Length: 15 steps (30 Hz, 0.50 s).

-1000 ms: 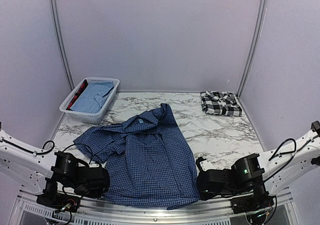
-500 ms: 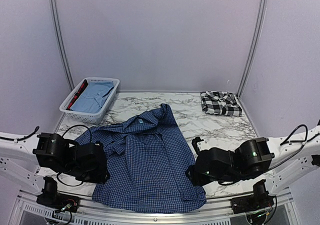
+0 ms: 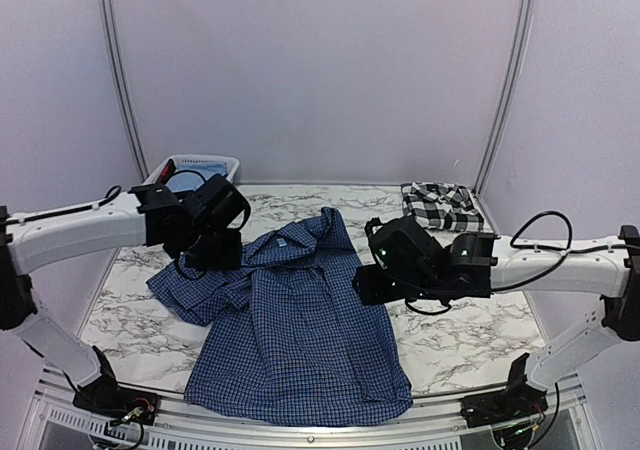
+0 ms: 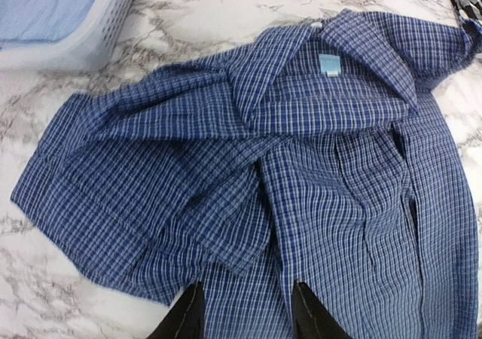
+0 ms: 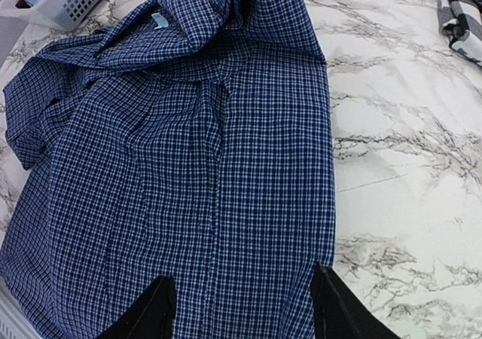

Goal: Fold and stack the long sleeve shirts
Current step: Flatten out the crumpled shirt at the center of the board.

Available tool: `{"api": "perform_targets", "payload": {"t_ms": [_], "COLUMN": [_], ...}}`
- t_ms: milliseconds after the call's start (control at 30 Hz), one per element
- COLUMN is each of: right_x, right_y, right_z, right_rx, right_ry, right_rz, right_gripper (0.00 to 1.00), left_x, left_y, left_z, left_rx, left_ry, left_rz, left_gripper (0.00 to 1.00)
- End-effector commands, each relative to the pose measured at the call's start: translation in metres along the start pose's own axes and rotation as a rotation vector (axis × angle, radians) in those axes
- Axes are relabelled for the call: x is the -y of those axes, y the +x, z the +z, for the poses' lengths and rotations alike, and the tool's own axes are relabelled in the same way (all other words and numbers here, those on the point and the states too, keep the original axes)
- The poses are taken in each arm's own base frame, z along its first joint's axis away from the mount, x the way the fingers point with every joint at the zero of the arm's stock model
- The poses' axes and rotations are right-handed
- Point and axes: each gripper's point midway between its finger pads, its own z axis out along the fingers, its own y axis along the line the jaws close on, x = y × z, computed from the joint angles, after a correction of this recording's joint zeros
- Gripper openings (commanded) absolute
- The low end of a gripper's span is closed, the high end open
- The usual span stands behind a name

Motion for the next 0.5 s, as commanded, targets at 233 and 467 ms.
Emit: {"api": "perform_targets", "payload": {"t_ms": [233, 467], "right_x": [0.001, 0.028], "right_y": [-0.074, -0.096], "right_z": [0.087, 0.116], "right_rx": [0.068, 0.094], "right_ry": [-0.12, -0.04], "right_rz": [-0.015, -0.001], "right_gripper": [0.54, 0.49], "left_x": [0.067, 0.109], "left_y": [-0.056, -0.048], "left_z": [0.098, 0.139], "left_rx": [-0.077, -0.074], "left_ry": [0.125, 0.124], "left_rz": [0.179, 0.346], "left_gripper": [0.4, 0.45]}}
